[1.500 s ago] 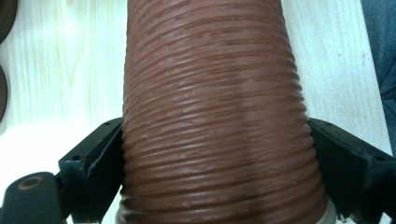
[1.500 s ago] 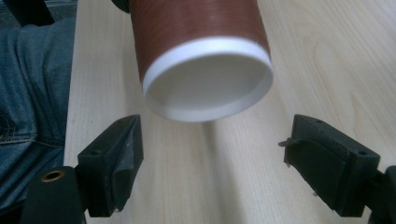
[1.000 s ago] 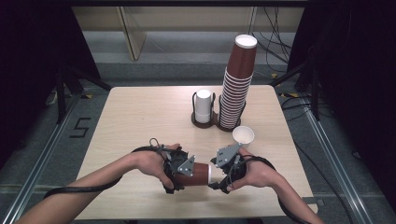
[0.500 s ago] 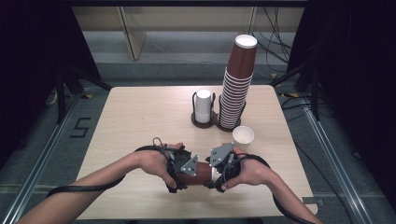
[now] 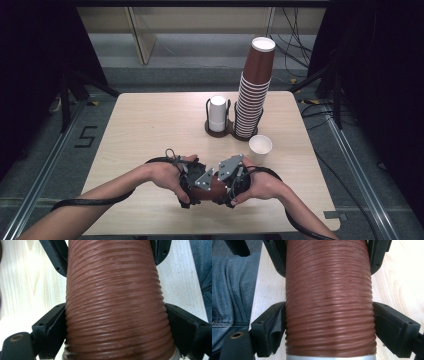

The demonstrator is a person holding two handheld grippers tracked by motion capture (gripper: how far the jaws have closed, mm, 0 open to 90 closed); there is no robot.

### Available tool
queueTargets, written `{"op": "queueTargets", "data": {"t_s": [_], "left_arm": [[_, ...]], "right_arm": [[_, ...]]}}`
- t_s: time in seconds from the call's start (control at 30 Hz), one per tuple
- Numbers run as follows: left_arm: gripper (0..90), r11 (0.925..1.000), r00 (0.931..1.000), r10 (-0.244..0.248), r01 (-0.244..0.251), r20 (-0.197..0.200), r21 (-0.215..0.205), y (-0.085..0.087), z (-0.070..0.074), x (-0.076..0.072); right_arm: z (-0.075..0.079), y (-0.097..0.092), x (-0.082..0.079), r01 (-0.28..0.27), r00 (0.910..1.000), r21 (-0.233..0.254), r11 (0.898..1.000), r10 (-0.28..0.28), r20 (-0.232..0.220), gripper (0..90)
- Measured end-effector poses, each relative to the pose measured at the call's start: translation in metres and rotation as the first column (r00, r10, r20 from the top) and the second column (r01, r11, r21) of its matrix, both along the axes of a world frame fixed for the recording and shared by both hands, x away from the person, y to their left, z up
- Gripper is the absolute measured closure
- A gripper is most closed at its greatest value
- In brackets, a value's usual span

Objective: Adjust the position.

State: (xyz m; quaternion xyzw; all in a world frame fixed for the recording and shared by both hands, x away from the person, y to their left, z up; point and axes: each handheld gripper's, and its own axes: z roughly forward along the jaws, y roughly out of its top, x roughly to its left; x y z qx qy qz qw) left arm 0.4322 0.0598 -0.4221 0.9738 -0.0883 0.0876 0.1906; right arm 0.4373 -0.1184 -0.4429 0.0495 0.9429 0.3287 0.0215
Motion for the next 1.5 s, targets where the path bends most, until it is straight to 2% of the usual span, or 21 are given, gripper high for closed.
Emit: {"op": "queueTargets", "data": {"t_s": [0.07,0.13,0.23,0.27,0.3,0.37,0.43,0.5,0.53,0.57,0.63,0.93,0.97,1.0,1.1,1.2,1.27,1.3,1.37,1.47,1.5], "left_arm": [[11.0,0.9999,1.0,0.005,-0.005,-0.006,-0.011,0.0,0.0,-0.001],[11.1,0.9998,0.9999,0.01,-0.01,-0.006,-0.015,0.0,0.0,0.0],[11.0,0.9999,0.9999,0.01,-0.01,-0.006,-0.013,0.0,0.001,-0.001],[11.1,0.9999,1.0,0.007,-0.007,-0.004,-0.009,0.0,0.001,-0.001],[11.1,1.0,1.0,0.005,-0.005,-0.002,-0.008,0.0,0.001,-0.001],[11.1,0.9998,1.0,0.007,-0.008,-0.003,-0.016,-0.001,0.001,-0.001],[11.0,0.9998,1.0,0.007,-0.007,-0.003,-0.018,-0.001,0.0,-0.001],[11.1,0.9998,1.0,0.007,-0.007,-0.003,-0.018,-0.001,0.0,-0.001],[11.1,0.9998,1.0,0.008,-0.008,-0.002,-0.018,-0.002,0.0,-0.001],[11.1,0.9998,1.0,0.007,-0.007,-0.002,-0.017,-0.002,0.0,-0.001],[11.1,0.9998,1.0,0.006,-0.006,-0.002,-0.017,-0.002,0.0,-0.001],[11.3,0.9998,1.0,0.008,-0.008,-0.005,-0.019,-0.003,-0.001,-0.001],[11.3,0.9998,1.0,0.008,-0.008,-0.003,-0.021,-0.003,-0.001,-0.001],[11.3,0.9997,1.0,0.007,-0.007,-0.002,-0.022,-0.003,-0.002,-0.001],[11.1,0.9999,1.0,0.002,-0.002,0.001,-0.015,-0.004,-0.002,0.0],[10.0,0.9999,1.0,0.005,-0.005,0.004,-0.01,-0.004,-0.002,-0.001],[7.7,0.9992,0.9995,0.03,-0.03,-0.004,-0.027,-0.005,-0.004,-0.001],[5.7,0.9996,0.9997,0.023,-0.023,0.006,-0.014,-0.004,-0.003,0.0],[1.2,0.9987,0.9993,0.038,-0.038,0.003,-0.033,-0.003,-0.004,0.0],[0.0,0.9986,0.9993,0.035,-0.034,0.01,-0.04,0.0,-0.002,0.001],[0.0,0.9981,0.9992,0.037,-0.037,0.01,-0.05,0.001,-0.002,0.001]], "right_arm": [[-0.001,0.001,0.003,-0.024,0.9993,0.003,1.0,0.024,0.029,16.8],[-0.003,0.002,0.002,-0.022,0.9997,-0.001,1.0,0.022,0.014,17.1],[-0.002,0.003,0.003,-0.024,0.9992,-0.001,1.0,0.024,0.033,17.9],[-0.001,0.002,-0.002,0.029,0.9994,-0.02,0.999,-0.029,-0.021,17.9],[-0.002,0.003,0.001,-0.012,0.9999,-0.004,1.0,0.012,0.009,18.1],[-0.002,0.004,0.002,-0.02,0.9996,0.001,1.0,0.02,0.019,18.4],[-0.002,0.004,0.002,-0.016,0.9998,-0.001,1.0,0.016,0.014,18.6],[-0.002,0.003,-0.002,0.031,0.9992,-0.011,0.999,-0.031,-0.023,18.8],[-0.003,0.004,0.002,-0.014,0.9999,0.005,1.0,0.014,0.01,19.2],[-0.003,0.004,0.002,-0.018,0.9998,0.007,1.0,0.018,0.011,19.5],[-0.004,0.003,0.001,0.006,1.0,-0.003,1.0,-0.006,0.0,19.8],[-0.004,0.003,0.002,-0.007,0.9999,-0.01,1.0,0.007,0.008,21.1],[-0.005,0.003,0.005,-0.046,0.9979,0.0,0.999,0.045,0.046,21.3],[-0.005,0.003,0.003,-0.022,0.9995,-0.004,1.0,0.022,0.021,21.4],[-0.005,0.001,0.002,-0.01,0.9999,-0.001,1.0,0.01,0.013,21.6],[-0.005,-0.001,0.0,0.004,1.0,0.002,1.0,-0.004,0.009,21.8],[-0.006,-0.001,0.001,-0.019,0.9995,0.009,1.0,0.019,0.025,21.8],[-0.005,-0.002,-0.002,0.002,0.9999,0.004,1.0,-0.003,0.012,21.8],[-0.005,-0.005,0.001,-0.016,0.9987,0.015,1.0,0.015,0.049,21.8],[-0.007,-0.011,-0.004,0.032,0.9995,0.014,0.999,-0.032,0.001,21.8],[-0.008,-0.013,-0.001,0.003,0.9996,0.027,1.0,-0.003,0.028,21.7]]}}
